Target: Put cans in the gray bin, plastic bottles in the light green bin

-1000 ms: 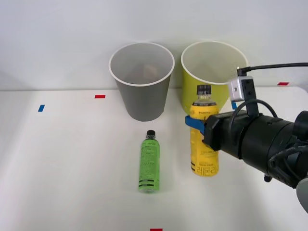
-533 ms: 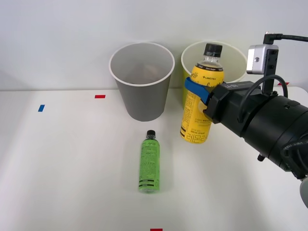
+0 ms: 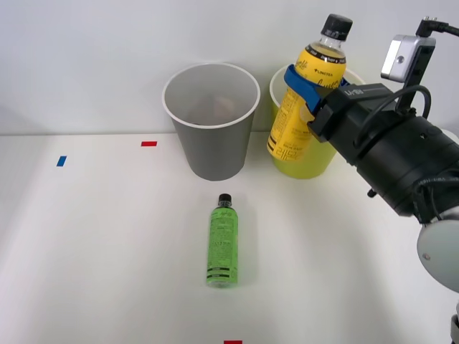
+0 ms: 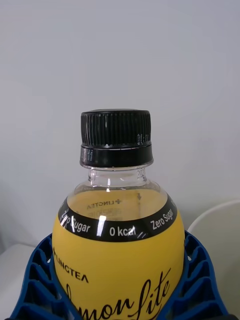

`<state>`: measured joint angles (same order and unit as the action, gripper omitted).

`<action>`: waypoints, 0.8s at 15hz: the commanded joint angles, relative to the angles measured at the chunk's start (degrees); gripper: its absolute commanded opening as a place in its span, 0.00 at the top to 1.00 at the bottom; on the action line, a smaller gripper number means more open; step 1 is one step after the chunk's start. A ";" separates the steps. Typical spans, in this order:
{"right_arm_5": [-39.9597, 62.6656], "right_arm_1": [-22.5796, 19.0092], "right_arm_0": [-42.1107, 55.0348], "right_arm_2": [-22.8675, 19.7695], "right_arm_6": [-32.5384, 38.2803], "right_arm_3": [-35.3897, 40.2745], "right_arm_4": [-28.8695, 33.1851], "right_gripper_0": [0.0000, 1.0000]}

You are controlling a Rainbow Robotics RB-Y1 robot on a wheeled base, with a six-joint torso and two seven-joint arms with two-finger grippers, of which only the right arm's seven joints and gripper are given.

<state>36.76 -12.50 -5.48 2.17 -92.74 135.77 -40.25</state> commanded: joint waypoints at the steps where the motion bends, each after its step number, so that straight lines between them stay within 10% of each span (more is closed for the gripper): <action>1: -0.90 0.81 -5.77 -2.60 -2.10 -5.87 -0.09 1.00; 12: -12.15 1.69 -26.42 -8.32 -6.05 -35.93 4.39 1.00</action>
<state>25.24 -10.64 -30.29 -5.45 -98.16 102.13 -36.50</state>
